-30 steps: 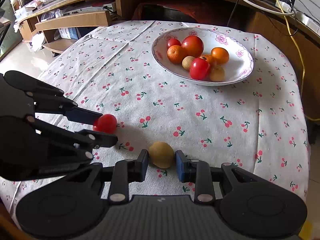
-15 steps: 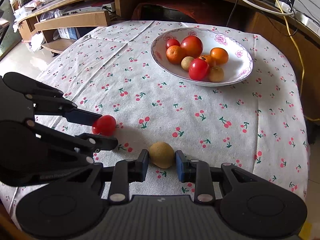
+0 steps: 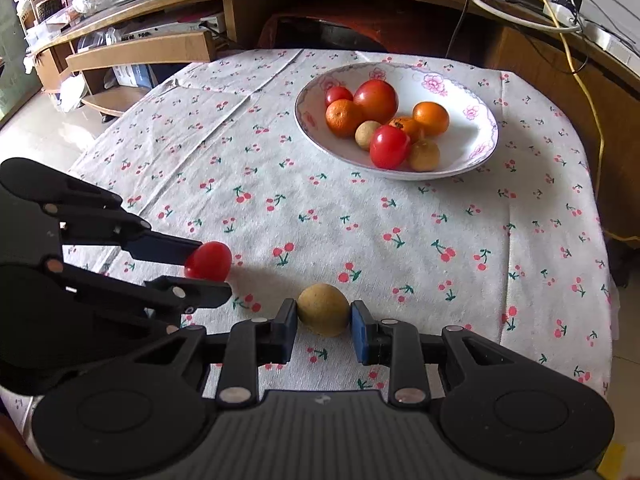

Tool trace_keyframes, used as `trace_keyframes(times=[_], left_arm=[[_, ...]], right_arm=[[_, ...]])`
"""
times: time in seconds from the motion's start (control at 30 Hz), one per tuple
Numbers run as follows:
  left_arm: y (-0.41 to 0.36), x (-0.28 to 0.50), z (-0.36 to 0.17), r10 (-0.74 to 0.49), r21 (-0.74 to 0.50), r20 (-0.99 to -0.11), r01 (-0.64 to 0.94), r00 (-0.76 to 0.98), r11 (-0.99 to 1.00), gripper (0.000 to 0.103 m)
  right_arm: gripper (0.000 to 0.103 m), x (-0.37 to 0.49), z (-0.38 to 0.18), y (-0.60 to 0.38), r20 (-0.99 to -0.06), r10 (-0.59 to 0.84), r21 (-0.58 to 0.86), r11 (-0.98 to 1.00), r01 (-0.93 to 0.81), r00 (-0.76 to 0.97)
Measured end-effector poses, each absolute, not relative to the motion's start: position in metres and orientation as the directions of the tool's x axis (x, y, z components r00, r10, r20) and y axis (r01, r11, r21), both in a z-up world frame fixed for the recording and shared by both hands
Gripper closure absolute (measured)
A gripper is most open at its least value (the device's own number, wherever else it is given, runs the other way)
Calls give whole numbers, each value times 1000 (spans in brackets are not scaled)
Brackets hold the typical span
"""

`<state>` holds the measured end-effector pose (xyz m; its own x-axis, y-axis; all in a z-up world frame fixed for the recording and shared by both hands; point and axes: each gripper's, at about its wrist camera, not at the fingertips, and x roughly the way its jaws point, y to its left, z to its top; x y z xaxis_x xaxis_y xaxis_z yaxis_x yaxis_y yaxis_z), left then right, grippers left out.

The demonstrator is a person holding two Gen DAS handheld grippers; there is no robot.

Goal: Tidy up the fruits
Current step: 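Lift and carry the tomato and tan fruit over the white bowl with both tools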

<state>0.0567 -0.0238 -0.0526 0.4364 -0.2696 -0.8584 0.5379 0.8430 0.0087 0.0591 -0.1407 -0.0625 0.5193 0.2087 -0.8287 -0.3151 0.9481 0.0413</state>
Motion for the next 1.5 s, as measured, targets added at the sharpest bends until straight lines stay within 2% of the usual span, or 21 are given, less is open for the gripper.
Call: trace_keyframes(times=[1.5], left_arm=[[-43, 94, 2, -308, 41, -740, 497, 598, 867, 69]], right_arm=[[74, 97, -11, -166, -728, 160, 55, 983, -176, 666]])
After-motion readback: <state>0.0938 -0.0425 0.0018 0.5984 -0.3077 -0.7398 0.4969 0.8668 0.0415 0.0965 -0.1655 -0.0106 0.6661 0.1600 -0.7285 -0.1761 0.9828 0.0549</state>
